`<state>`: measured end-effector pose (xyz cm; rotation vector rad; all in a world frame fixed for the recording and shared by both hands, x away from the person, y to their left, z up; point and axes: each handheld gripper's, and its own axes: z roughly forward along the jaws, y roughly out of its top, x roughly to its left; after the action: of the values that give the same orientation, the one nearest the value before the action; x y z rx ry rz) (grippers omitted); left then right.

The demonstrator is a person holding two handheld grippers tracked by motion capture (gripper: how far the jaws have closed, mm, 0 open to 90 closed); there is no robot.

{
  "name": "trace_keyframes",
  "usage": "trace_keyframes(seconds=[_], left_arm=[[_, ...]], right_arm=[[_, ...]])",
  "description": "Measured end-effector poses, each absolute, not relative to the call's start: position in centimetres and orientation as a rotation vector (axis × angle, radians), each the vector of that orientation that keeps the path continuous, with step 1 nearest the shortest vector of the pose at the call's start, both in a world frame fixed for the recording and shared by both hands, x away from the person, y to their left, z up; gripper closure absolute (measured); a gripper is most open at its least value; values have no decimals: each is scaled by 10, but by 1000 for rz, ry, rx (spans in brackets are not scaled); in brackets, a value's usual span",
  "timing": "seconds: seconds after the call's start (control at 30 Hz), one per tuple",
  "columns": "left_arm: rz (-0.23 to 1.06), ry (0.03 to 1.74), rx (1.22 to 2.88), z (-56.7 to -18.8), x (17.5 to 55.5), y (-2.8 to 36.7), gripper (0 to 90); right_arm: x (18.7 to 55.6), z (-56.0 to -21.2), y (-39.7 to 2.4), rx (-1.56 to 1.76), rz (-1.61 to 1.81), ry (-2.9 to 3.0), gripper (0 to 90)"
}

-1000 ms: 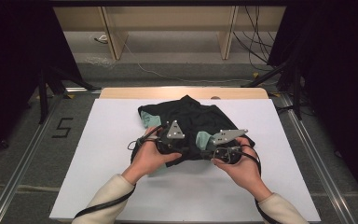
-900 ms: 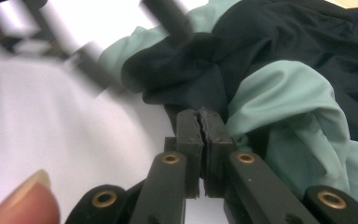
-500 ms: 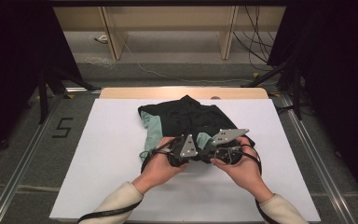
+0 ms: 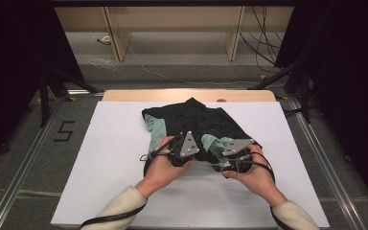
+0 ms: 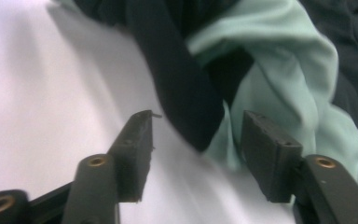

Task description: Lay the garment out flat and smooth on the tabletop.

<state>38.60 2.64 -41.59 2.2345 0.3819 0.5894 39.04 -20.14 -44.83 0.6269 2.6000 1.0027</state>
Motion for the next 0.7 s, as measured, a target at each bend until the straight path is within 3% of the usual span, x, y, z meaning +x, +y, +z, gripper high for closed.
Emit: trace_keyframes(seconds=[0.17,0.43,0.7], left_arm=[[608,388,2230,-416,387,30,854],[614,356,2241,-417,386,34,781],[639,368,2262,-424,380,37,507]], right_arm=[[397,-450,-193,676,1046,2608,827],[373,-411,-215,872,1242,2526,856],[371,-405,-217,971,1296,2438,855]])
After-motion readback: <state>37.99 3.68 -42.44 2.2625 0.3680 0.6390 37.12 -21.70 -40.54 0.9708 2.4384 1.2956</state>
